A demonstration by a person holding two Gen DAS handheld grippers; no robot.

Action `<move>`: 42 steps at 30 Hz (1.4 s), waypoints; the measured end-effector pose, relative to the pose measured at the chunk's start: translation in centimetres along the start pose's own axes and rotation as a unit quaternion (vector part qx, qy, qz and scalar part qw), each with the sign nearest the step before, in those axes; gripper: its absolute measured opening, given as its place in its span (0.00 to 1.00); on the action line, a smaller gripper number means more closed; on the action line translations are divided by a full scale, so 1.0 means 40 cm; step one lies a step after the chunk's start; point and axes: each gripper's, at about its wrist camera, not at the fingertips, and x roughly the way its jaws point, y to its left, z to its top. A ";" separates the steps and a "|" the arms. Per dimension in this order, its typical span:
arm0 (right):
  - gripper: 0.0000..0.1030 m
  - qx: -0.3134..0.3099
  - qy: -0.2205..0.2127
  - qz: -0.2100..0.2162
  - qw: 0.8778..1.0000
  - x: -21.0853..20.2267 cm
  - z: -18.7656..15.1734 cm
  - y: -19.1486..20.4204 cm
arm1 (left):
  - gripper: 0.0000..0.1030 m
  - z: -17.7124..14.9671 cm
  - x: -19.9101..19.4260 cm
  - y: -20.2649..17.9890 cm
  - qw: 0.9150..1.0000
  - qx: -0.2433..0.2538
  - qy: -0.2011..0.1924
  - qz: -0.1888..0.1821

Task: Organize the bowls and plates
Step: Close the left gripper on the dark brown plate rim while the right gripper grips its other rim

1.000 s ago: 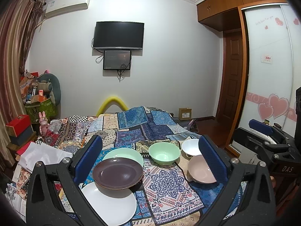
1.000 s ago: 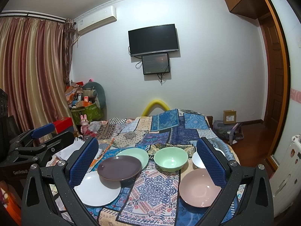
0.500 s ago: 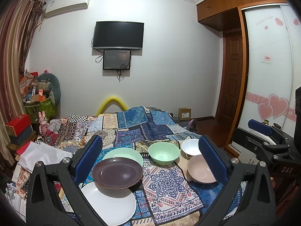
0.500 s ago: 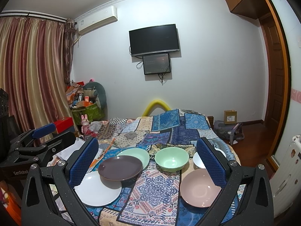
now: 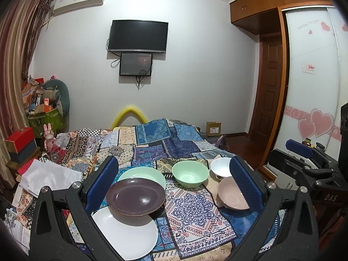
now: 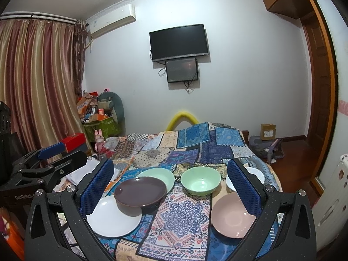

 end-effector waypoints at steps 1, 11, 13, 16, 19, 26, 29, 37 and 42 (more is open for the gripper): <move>1.00 0.000 0.003 0.001 1.000 0.008 -0.003 0.000 | 1.00 -0.002 0.006 0.008 1.000 0.001 0.004 0.002; 1.00 -0.009 0.038 0.017 0.999 0.108 -0.032 0.026 | 1.00 -0.003 0.087 0.120 0.998 0.003 0.056 0.025; 1.00 -0.009 0.048 0.019 0.999 0.137 -0.035 0.029 | 1.00 0.000 0.107 0.159 0.997 -0.005 0.065 0.031; 1.00 -0.005 0.062 0.026 0.998 0.176 -0.042 0.032 | 1.00 0.002 0.139 0.225 0.996 -0.020 0.077 0.044; 1.00 -0.005 0.076 0.023 0.997 0.217 -0.049 0.033 | 1.00 -0.001 0.179 0.286 0.993 -0.022 0.103 0.053; 1.00 0.004 0.120 0.021 0.993 0.334 -0.074 0.035 | 0.82 -0.047 0.308 0.406 0.978 -0.028 0.199 0.051; 1.00 0.002 0.142 0.022 0.990 0.385 -0.097 0.040 | 0.73 -0.086 0.369 0.450 0.969 -0.044 0.241 0.042; 0.90 -0.003 0.204 0.032 0.979 0.503 -0.163 0.055 | 0.46 -0.199 0.500 0.522 0.942 -0.069 0.328 0.026; 0.78 0.004 0.240 0.038 0.970 0.565 -0.201 0.051 | 0.37 -0.251 0.556 0.533 0.929 -0.071 0.363 0.014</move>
